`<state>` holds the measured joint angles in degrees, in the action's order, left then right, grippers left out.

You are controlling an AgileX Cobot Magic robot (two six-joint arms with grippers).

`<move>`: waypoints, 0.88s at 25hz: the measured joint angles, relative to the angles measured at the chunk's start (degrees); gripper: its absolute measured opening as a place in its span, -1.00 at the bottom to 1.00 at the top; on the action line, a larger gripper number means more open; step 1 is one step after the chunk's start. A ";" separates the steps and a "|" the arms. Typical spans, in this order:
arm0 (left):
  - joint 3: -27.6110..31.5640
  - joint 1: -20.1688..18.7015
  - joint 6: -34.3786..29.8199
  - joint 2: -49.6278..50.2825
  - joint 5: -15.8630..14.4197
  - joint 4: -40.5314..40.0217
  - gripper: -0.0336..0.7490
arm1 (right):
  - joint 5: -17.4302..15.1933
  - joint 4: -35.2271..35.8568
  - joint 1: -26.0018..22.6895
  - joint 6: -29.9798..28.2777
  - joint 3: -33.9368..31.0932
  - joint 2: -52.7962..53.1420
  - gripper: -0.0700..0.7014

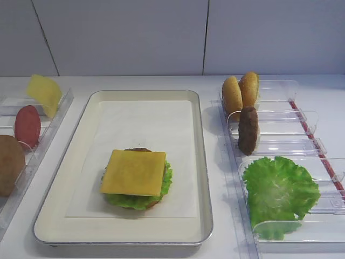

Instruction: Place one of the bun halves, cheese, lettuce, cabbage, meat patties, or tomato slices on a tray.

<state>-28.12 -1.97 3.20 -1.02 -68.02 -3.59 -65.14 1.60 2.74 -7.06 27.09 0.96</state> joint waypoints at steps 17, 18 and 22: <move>0.00 0.00 0.00 0.00 0.00 0.00 0.58 | 0.00 0.00 0.00 0.00 0.00 0.00 0.54; 0.00 0.00 0.00 0.00 0.00 0.00 0.58 | 0.00 0.00 0.00 0.00 0.00 0.00 0.54; 0.00 0.00 0.00 0.00 0.00 0.00 0.58 | 0.00 0.00 0.00 0.00 0.00 0.00 0.54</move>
<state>-28.12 -1.97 3.20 -1.02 -68.02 -3.59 -65.14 1.60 2.74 -7.06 27.09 0.96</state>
